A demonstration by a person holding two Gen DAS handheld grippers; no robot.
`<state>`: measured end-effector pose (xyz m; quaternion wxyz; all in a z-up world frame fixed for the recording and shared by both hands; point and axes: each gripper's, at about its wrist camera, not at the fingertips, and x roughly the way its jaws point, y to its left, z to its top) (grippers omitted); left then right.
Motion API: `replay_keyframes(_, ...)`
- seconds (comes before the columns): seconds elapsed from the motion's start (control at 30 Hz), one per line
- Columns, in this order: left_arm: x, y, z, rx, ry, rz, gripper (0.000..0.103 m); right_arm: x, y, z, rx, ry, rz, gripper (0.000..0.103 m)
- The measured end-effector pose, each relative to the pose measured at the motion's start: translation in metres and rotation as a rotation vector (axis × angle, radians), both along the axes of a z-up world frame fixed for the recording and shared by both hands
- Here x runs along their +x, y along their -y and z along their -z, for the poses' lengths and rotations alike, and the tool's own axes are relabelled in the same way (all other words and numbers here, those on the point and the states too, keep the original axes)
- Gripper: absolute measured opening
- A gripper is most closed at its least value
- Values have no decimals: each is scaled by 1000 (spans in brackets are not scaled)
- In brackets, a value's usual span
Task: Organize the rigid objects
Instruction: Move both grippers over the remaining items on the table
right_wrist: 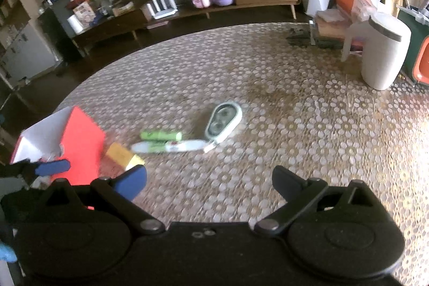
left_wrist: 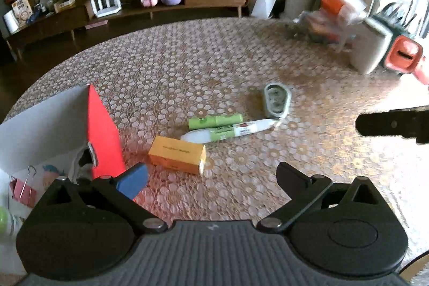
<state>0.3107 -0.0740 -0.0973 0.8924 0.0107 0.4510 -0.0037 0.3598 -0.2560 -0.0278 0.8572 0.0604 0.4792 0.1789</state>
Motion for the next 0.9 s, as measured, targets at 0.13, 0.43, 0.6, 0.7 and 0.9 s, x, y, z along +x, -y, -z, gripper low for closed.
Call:
replay_keyframes(0.13,25,0,15,27,-48,-22,103,25,-8,11,-11,-19,23,99)
replay_keyframes(0.43,59,-7,47,38,-96,-72,103,62,-28,37,-22,-69,56,99)
replay_keyframes(0.6,74,-15,60,15,-114,-107,103,79,-37,49,-16,-102,88,98)
replay_keyframes(0.7,79,-18,66,16,-120,-108,103,89,-42,57,-20,-118,102,97)
replay_keyframes(0.9,83,-18,71,32,-107,-94,102,103,-52,77,-41,-154,124,95)
